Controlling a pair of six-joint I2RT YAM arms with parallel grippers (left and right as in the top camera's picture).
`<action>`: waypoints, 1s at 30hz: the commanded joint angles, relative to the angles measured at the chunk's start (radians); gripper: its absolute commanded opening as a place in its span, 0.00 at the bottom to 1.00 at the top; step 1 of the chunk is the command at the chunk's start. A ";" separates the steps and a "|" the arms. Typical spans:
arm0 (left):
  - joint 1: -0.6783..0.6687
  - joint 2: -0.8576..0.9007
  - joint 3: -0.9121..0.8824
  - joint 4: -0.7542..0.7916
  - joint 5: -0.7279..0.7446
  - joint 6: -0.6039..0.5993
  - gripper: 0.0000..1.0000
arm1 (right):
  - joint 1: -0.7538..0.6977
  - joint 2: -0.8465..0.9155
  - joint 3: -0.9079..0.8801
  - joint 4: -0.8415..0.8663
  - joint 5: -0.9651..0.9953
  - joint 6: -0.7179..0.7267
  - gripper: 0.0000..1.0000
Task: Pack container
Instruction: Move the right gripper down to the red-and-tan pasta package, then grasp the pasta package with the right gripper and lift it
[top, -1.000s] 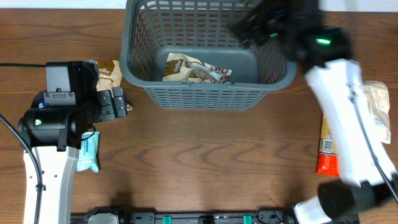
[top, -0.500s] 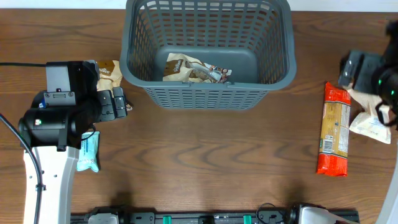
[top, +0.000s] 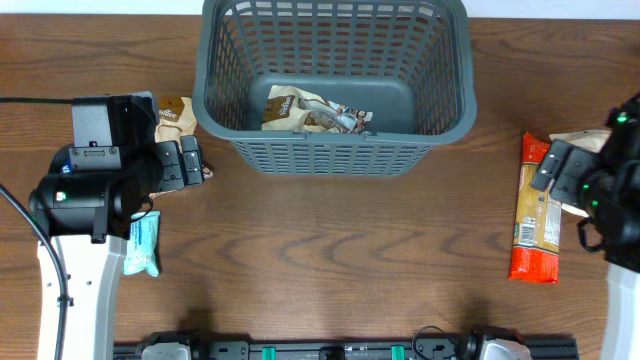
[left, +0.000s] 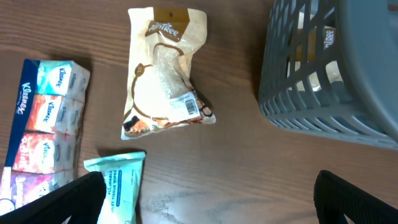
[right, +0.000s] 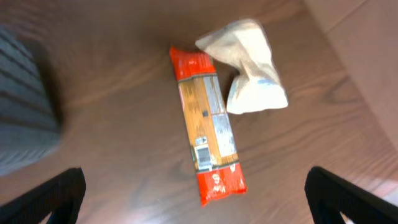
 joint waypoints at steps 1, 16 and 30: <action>-0.001 -0.001 0.018 -0.002 -0.011 0.009 0.99 | -0.057 0.029 -0.212 0.124 -0.067 -0.156 0.99; -0.001 -0.001 0.018 -0.002 -0.011 0.008 0.99 | -0.415 0.367 -0.389 0.490 -0.397 -0.374 0.99; -0.001 -0.001 0.018 -0.002 -0.011 0.008 0.99 | -0.415 0.648 -0.389 0.613 -0.351 -0.356 0.99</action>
